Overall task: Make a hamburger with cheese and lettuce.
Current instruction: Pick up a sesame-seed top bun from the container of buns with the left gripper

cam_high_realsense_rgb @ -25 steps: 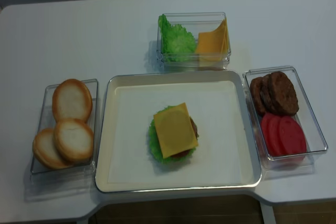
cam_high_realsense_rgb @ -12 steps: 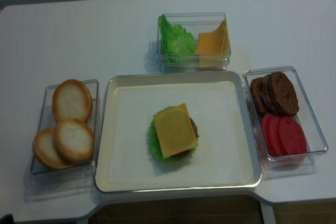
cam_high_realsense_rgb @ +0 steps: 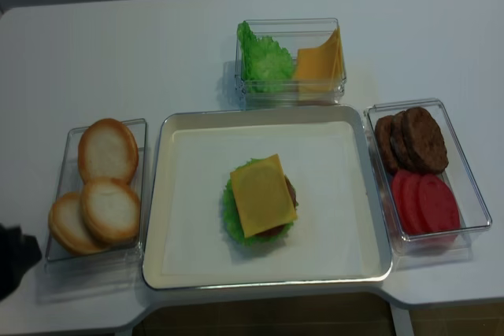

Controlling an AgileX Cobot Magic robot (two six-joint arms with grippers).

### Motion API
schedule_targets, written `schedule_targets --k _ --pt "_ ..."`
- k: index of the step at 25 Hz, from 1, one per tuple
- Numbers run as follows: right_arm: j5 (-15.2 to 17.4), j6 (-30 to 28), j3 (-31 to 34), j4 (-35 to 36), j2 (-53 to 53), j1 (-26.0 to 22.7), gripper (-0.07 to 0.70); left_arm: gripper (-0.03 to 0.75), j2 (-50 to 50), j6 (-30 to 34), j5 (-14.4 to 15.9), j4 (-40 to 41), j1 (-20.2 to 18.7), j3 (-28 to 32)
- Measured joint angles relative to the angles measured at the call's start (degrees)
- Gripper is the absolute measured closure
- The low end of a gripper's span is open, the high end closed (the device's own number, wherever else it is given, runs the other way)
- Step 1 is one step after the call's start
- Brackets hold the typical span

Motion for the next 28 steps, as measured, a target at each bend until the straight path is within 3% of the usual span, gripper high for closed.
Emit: schedule_targets --k 7,13,28 --pt "0.00 0.00 0.00 0.00 0.00 0.00 0.313 0.287 13.64 -4.97 -2.17 -0.77 0.00 -4.63" --pt "0.00 0.00 0.00 0.00 0.00 0.00 0.312 0.287 21.76 -6.85 -2.76 -2.85 0.00 -4.78" --pt "0.00 0.00 0.00 0.00 0.00 0.00 0.313 0.287 24.72 -15.03 -4.80 2.22 0.00 -5.09"
